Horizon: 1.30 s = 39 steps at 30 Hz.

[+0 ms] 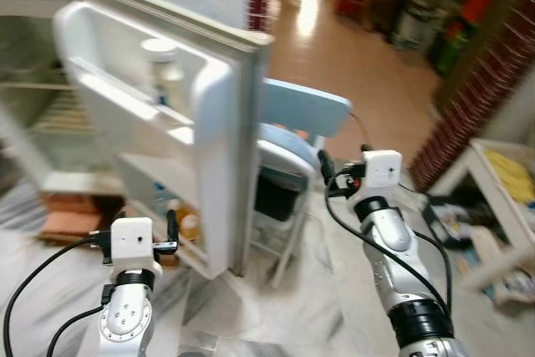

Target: Restocking fridge

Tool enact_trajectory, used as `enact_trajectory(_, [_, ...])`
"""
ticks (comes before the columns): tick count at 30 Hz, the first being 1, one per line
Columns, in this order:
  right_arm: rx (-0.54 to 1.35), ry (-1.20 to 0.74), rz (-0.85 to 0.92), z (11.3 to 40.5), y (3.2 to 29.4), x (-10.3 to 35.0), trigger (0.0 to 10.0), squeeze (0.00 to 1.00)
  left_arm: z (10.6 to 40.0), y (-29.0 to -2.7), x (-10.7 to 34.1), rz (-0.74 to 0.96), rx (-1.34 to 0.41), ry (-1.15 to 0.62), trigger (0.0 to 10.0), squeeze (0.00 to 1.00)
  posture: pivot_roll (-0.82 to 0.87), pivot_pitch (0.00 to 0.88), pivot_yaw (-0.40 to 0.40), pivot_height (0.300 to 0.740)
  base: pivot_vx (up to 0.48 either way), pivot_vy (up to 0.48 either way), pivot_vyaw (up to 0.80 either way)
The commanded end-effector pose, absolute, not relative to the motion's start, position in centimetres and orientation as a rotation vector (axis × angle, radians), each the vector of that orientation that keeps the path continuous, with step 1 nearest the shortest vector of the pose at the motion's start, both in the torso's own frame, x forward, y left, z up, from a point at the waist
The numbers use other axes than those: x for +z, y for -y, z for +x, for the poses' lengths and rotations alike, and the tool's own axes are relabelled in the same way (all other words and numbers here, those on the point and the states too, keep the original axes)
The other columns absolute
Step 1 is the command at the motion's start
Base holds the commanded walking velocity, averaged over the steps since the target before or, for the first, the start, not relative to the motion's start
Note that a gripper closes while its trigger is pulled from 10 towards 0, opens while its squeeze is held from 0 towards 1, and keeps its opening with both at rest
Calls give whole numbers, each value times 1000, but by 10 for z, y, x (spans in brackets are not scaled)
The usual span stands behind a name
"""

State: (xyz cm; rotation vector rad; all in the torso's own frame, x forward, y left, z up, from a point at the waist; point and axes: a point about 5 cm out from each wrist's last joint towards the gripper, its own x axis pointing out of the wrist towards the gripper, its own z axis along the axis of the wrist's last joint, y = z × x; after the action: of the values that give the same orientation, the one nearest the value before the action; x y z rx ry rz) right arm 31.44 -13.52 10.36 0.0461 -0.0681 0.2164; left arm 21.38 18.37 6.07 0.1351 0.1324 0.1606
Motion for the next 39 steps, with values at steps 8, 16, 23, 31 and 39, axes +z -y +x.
enact_trajectory(8, [228,60,42,325,130,106,10000,0,211,-182,51,179,134,-207,10000,0,129,0,-68,740,0,0,745])
enact_trajectory(16, [272,29,70,337,119,108,10000,0,209,-179,45,157,84,-249,10000,0,140,0,-60,740,0,0,222])
enact_trajectory(23, [547,53,265,348,82,127,10000,0,207,-171,37,144,13,-287,10000,0,144,0,-50,740,0,0,0])
enact_trajectory(31, [973,148,614,328,43,162,10000,0,209,-167,37,145,-20,-280,10000,0,162,0,-59,740,0,0,0])
enact_trajectory(39, [1088,42,590,304,52,137,10000,0,205,-169,35,142,-4,-284,10000,0,163,0,-74,740,0,0,0])
